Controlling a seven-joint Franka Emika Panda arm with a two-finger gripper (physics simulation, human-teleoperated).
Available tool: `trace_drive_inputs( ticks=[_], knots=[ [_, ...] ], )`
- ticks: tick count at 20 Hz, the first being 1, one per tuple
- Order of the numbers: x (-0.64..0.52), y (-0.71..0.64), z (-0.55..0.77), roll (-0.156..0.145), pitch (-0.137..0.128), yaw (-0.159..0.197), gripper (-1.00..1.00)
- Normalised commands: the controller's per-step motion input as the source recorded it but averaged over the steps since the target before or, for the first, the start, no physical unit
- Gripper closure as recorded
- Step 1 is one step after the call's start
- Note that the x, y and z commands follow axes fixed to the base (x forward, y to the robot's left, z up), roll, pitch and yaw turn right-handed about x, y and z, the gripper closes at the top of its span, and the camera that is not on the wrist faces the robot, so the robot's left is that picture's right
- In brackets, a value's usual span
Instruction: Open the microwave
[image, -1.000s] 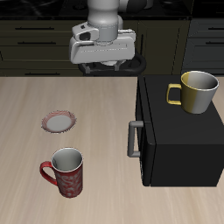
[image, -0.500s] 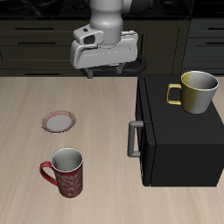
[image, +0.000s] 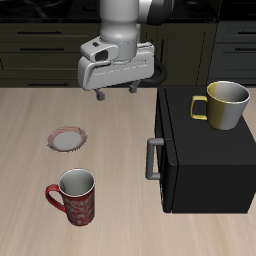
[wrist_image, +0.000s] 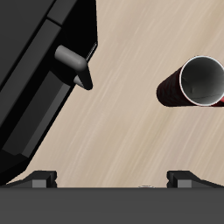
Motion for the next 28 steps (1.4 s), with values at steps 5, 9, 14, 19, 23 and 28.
trace_drive_inputs(
  ticks=[5,9,14,19,23,28],
  knots=[
    [0.25,0.0,0.07,0.019,0.006,0.083,-1.0],
    [0.28,0.03,0.01,0.036,0.023,0.105,-1.0],
    [0.13,0.09,-0.01,0.072,0.001,0.087,-1.0],
    [0.22,0.07,-0.01,0.045,-0.013,0.145,-1.0],
    [0.21,0.12,-0.15,0.05,0.013,0.216,-1.0],
    [0.03,0.09,-0.2,0.039,0.044,0.162,-1.0]
  ],
)
